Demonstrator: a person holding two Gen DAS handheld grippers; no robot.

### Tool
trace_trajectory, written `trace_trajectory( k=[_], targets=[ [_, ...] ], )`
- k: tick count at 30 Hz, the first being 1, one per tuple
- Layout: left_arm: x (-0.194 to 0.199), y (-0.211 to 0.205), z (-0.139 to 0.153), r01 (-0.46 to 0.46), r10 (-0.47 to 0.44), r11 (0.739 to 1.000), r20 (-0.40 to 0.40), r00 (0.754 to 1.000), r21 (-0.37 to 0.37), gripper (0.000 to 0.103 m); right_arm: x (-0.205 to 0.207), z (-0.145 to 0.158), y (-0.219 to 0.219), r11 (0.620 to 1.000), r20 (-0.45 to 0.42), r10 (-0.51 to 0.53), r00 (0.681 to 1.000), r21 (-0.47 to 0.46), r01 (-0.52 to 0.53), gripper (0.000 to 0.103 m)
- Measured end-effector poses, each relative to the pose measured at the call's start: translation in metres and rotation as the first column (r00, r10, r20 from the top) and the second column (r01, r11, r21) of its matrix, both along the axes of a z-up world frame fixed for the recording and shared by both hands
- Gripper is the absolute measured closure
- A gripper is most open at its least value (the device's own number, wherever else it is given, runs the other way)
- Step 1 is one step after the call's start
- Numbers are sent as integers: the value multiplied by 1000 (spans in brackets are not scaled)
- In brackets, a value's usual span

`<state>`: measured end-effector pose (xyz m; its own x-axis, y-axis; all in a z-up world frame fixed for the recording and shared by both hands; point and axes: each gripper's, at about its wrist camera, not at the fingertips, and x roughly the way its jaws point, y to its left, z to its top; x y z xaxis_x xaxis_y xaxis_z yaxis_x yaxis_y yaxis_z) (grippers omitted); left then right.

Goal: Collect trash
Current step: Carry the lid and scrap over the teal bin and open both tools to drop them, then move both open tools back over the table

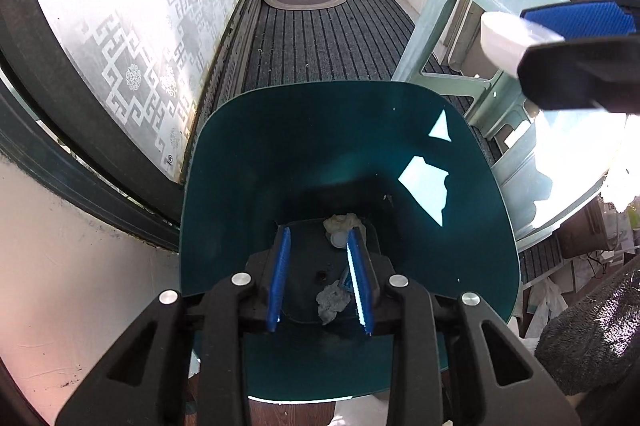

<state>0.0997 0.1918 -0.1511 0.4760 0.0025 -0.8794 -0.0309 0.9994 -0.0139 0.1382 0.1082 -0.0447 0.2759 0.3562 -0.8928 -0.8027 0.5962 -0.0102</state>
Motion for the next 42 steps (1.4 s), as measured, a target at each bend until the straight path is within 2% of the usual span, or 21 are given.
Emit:
trace_trajectory(
  k=[6, 13, 20, 27, 32, 37, 42],
  targets=[
    [-6, 11, 25, -42, 43, 999, 88, 995, -19, 72, -2, -20, 10, 999, -26, 10, 1000, -37, -11, 64],
    [-14, 19, 63, -76, 85, 996, 204, 975, -52, 77, -1, -38, 12, 997, -47, 10, 999, -72, -13, 64],
    [-26, 22, 99, -76, 93, 995, 313, 945, -64, 79, -5, -57, 18, 996, -67, 9, 998, -92, -15, 64],
    [-43, 25, 129, -65, 98, 993, 419, 903, -94, 79, -10, -81, 25, 992, -113, 13, 994, -127, -27, 63],
    [-51, 26, 149, -66, 111, 992, 475, 873, -110, 79, -14, -85, 28, 991, -122, 24, 992, -130, -40, 51],
    [-59, 32, 161, -77, 136, 988, 523, 841, -134, 79, -18, -82, 26, 991, -117, 32, 993, -126, -47, 51],
    [-60, 38, 171, -97, 157, 986, 536, 830, -138, 79, -23, -67, 24, 993, -75, 58, 996, -96, -65, 54]
  ],
)
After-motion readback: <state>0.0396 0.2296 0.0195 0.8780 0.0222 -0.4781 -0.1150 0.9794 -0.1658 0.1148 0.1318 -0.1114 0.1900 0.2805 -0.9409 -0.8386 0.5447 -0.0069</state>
